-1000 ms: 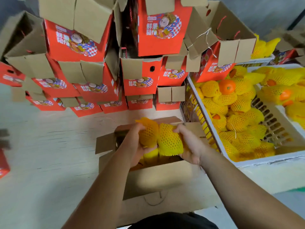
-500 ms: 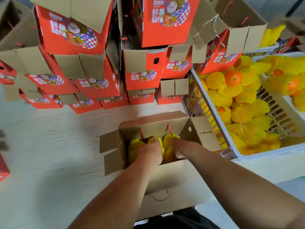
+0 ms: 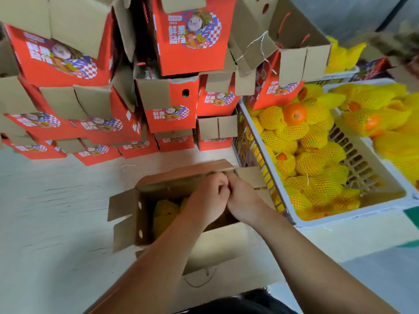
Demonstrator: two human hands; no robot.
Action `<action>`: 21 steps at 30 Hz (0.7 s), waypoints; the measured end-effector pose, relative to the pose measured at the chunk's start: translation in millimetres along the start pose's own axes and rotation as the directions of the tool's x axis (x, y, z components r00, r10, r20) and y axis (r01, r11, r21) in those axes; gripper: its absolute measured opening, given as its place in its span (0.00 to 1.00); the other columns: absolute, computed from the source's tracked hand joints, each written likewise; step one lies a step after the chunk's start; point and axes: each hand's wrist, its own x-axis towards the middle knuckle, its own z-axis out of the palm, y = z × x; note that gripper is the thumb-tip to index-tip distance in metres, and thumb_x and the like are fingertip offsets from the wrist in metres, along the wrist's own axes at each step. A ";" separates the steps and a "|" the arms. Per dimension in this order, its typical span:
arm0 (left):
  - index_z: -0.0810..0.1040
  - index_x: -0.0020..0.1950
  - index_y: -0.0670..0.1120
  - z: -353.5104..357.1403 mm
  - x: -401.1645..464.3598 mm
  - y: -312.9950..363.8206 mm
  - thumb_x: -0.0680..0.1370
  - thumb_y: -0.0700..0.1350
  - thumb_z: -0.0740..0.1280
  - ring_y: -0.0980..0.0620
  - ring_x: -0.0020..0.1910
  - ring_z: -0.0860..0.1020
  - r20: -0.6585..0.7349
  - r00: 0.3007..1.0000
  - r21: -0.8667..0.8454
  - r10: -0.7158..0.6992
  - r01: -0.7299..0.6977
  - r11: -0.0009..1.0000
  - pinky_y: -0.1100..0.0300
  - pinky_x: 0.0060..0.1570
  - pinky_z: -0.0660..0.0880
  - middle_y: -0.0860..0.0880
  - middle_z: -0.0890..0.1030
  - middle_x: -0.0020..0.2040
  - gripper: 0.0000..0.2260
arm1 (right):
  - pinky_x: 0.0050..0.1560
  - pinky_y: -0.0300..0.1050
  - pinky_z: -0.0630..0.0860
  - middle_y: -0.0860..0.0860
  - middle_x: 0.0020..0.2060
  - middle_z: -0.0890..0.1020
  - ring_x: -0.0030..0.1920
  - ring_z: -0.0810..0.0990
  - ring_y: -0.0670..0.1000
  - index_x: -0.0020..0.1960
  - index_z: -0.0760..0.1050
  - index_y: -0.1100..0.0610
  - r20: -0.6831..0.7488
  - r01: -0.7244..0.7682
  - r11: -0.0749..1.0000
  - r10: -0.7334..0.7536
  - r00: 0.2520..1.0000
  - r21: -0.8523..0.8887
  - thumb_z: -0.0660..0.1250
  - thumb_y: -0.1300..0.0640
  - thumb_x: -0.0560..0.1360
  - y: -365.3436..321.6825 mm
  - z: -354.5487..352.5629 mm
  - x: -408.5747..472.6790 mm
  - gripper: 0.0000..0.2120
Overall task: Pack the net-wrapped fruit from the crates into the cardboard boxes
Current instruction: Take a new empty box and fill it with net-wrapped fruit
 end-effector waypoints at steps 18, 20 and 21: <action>0.81 0.55 0.53 144.6 90.8 136.5 0.77 0.47 0.70 0.51 0.48 0.81 -0.219 0.943 0.385 0.250 -0.152 0.910 0.52 0.52 0.74 0.55 0.84 0.47 0.07 | 0.47 0.46 0.71 0.54 0.58 0.78 0.52 0.80 0.56 0.65 0.73 0.56 -0.310 0.006 0.999 0.009 0.951 0.049 0.68 0.64 0.76 173.9 -208.9 19.9 0.19; 0.83 0.57 0.53 148.0 92.3 135.3 0.76 0.48 0.70 0.52 0.48 0.81 -0.235 0.940 0.405 0.248 -0.137 0.904 0.53 0.53 0.75 0.56 0.85 0.48 0.10 | 0.57 0.53 0.75 0.58 0.64 0.75 0.60 0.77 0.62 0.71 0.70 0.59 -0.311 0.058 0.998 -0.061 0.948 -0.021 0.70 0.63 0.74 166.8 -216.7 42.8 0.26; 0.83 0.58 0.53 148.4 93.2 135.3 0.77 0.48 0.70 0.53 0.49 0.82 -0.238 0.941 0.407 0.239 -0.127 0.905 0.53 0.54 0.75 0.56 0.85 0.48 0.10 | 0.61 0.56 0.73 0.58 0.68 0.73 0.64 0.74 0.63 0.74 0.67 0.59 -0.310 0.088 0.993 -0.108 0.944 -0.079 0.70 0.63 0.74 160.5 -220.3 56.2 0.30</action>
